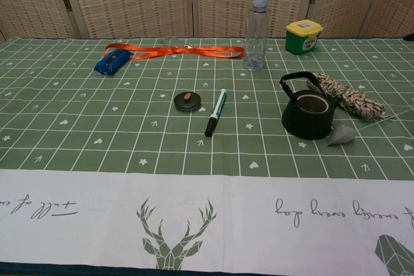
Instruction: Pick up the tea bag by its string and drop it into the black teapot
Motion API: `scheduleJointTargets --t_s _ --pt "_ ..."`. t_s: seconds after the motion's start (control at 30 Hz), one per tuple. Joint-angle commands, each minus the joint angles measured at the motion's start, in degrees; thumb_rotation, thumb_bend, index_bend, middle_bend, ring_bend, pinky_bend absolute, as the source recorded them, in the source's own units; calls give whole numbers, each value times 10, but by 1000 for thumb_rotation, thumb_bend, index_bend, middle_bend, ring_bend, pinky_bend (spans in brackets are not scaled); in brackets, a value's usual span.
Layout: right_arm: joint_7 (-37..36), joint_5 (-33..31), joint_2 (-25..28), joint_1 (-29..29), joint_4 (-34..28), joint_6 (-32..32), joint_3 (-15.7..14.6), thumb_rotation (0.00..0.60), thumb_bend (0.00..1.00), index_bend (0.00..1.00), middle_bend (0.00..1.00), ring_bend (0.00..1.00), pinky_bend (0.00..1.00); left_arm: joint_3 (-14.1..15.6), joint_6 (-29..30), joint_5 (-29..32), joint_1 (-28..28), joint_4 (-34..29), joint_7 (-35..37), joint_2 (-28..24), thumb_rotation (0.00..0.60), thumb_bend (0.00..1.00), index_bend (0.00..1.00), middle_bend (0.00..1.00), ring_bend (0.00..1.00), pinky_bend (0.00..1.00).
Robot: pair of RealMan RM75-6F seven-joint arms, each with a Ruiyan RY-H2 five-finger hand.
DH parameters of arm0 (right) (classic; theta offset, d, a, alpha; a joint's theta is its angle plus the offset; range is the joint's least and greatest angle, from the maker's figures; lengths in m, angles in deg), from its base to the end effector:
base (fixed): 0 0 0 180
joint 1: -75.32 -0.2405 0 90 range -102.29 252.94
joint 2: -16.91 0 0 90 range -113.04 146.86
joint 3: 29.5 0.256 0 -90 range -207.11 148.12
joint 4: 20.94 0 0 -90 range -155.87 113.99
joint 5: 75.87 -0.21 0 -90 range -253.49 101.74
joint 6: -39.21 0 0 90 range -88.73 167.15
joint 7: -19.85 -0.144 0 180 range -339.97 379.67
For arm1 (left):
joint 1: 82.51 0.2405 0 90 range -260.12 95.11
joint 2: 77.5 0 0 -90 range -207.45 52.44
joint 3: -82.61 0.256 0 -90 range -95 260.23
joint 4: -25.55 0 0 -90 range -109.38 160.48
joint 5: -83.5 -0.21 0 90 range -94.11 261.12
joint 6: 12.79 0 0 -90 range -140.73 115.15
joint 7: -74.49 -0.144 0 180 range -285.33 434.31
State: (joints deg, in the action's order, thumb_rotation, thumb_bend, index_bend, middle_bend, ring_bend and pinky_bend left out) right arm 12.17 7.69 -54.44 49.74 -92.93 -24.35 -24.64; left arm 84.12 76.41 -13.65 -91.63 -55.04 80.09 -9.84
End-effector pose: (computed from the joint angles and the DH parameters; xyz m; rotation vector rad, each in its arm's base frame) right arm -0.3090 -0.3135 0.1223 1.6678 -0.8612 0.8268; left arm -0.3085 0.1885 0.1447 -1.6134 -0.7511 -1.0156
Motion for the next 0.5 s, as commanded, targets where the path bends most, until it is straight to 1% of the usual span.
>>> scheduleJointTargets --t_s 0.03,0.17,0.3,0.37,0.5 --pt "24 -10 93 0 -115 -33 37 600 402 664 5 1 0 0 -2 2 0 0 0 0 600 290 34 45 86 101" --pt "51 -29 154 -4 -202 -31 59 600 402 664 10 1 0 -1 -3 3 -1 -1 2 -1 600 291 34 45 87 101" --pt "67 -49 192 -10 -263 -28 77 600 402 664 12 1 0 -1 -2 4 0 -2 9 -3 600 291 34 45 89 101" --pt "74 -59 204 -14 -283 -24 85 600 402 664 13 1 0 -1 -2 4 -1 -3 14 -5 600 290 34 45 91 101" --pt "87 -85 211 -29 -302 -7 99 600 402 664 15 0 0 -1 -3 5 -1 -2 25 -8 600 290 34 46 93 101"
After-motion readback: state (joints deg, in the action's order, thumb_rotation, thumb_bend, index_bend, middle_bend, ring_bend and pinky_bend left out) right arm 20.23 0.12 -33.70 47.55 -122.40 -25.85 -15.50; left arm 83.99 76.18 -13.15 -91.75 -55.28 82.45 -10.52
